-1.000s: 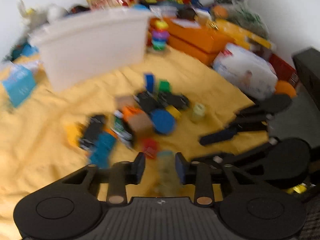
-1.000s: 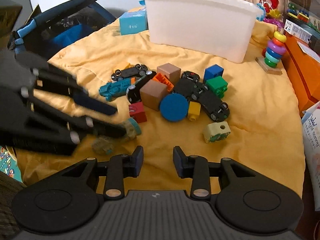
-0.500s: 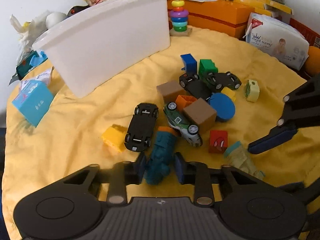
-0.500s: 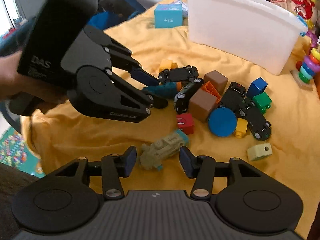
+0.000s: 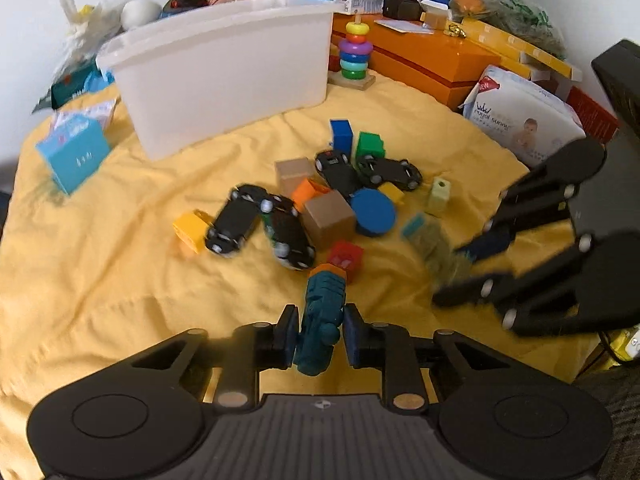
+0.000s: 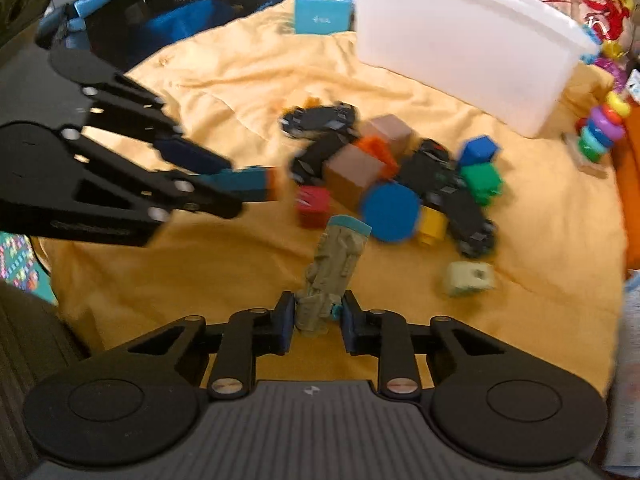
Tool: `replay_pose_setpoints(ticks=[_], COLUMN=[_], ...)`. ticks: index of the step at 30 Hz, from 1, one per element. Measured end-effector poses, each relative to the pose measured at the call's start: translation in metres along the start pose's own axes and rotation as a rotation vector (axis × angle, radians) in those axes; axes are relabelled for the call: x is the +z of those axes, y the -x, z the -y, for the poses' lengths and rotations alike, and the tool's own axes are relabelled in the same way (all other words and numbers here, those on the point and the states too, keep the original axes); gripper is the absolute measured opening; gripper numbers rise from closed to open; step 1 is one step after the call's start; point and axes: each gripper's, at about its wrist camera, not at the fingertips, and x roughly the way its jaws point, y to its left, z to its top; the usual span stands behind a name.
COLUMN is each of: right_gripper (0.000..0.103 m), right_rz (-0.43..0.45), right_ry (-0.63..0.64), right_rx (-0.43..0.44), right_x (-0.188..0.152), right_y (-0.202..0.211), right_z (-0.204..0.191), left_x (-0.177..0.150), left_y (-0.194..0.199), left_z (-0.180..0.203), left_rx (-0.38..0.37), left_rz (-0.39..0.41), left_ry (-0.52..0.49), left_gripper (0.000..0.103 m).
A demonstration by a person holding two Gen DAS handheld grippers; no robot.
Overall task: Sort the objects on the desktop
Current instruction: 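Grasp the teal toy figure with the left tool while the right tool grasps the khaki toy, then carry both toys over the white bin and open both tools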
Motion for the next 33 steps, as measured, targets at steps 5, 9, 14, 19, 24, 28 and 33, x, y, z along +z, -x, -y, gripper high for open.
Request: replay_pose_setpoints(ticks=[5, 9, 14, 19, 24, 28, 33], right_gripper=[0.033, 0.032, 0.025, 0.012, 0.012, 0.012, 0.012], right_rz=[0.011, 0.037, 0.084, 0.165, 0.247, 0.255, 0.219], right_ry=[-0.018, -0.044, -0.04, -0.046, -0.052, -0.047, -0.052], right_rx=[-0.006, -0.004, -0.016, -0.048, -0.085, -0.084, -0.065], right_x=[-0.009, -0.01, -0.015, 0.0, 0.023, 0.028, 0.02], right_y=[-0.001, -0.006, 0.005, 0.03, 0.047, 0.049, 0.042], right_z=[0.012, 0.009, 0.009, 0.02, 0.034, 0.036, 0.031], left_x=[-0.007, -0.01, -0.003, 0.027, 0.054, 0.059, 0.048], left_y=[-0.012, -0.018, -0.003, 0.027, 0.042, 0.044, 0.043], left_z=[0.004, 0.003, 0.001, -0.01, -0.018, -0.022, -0.027], left_rx=[0.008, 0.004, 0.009, 0.044, 0.089, 0.08, 0.065], left_rz=[-0.032, -0.039, 0.028, 0.172, 0.268, 0.271, 0.241], left_ry=[0.016, 0.045, 0.058, 0.091, 0.067, 0.07, 0.082], left_gripper=[0.028, 0.029, 0.023, 0.022, 0.022, 0.022, 0.022])
